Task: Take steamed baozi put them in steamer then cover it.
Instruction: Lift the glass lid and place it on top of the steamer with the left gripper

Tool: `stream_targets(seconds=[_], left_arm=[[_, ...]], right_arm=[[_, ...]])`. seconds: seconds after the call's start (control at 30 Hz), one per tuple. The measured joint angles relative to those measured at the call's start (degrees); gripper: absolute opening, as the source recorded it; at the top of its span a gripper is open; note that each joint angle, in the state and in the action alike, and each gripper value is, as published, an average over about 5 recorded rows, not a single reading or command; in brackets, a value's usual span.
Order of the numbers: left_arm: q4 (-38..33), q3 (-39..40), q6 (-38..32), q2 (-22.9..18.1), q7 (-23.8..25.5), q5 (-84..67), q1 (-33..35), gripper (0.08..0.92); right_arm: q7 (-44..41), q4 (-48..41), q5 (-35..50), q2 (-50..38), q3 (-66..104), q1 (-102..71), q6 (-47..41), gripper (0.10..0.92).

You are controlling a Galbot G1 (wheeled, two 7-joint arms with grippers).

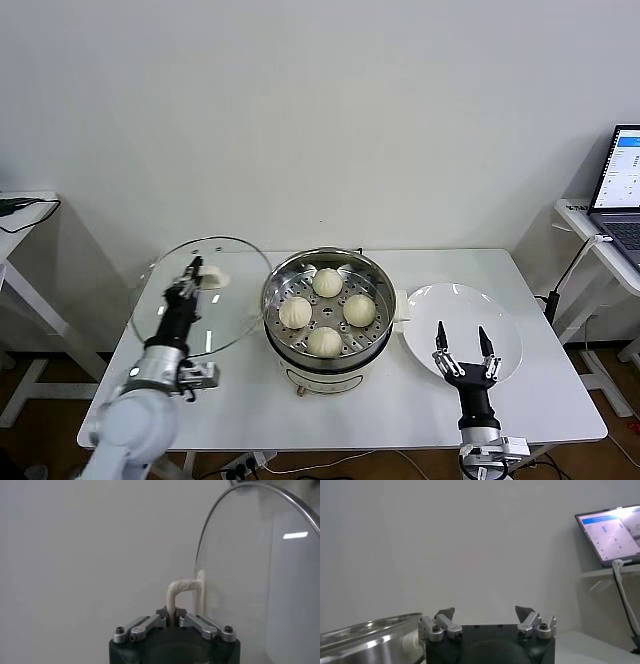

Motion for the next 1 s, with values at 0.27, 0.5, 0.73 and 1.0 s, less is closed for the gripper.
stream_targets(seconds=[0.27, 0.5, 0.73, 1.0], left_arm=[[0.40, 12.12, 7.69, -1.71, 3.85, 4.37, -7.51, 0.187], [3.03, 20.02, 11.29, -4.87, 5.35, 9.36, -11.80, 0.187], [6.70, 24.99, 13.56, -8.78, 6.14, 13.88, -14.33, 0.187], [10.53, 28.01, 14.70, -12.95, 6.45, 18.23, -15.26, 0.187]], right_arm=[[-0.01, -0.55, -0.40, 0.57, 0.66, 0.22, 0.07, 0.823], [-0.01, -1.13, -0.80, 0.94, 0.85, 0.38, 0.20, 0.823], [-0.01, -1.88, -1.28, 1.40, 0.83, 0.69, 0.39, 0.823], [-0.01, -2.32, -1.48, 1.76, 0.70, 1.02, 0.40, 0.823]])
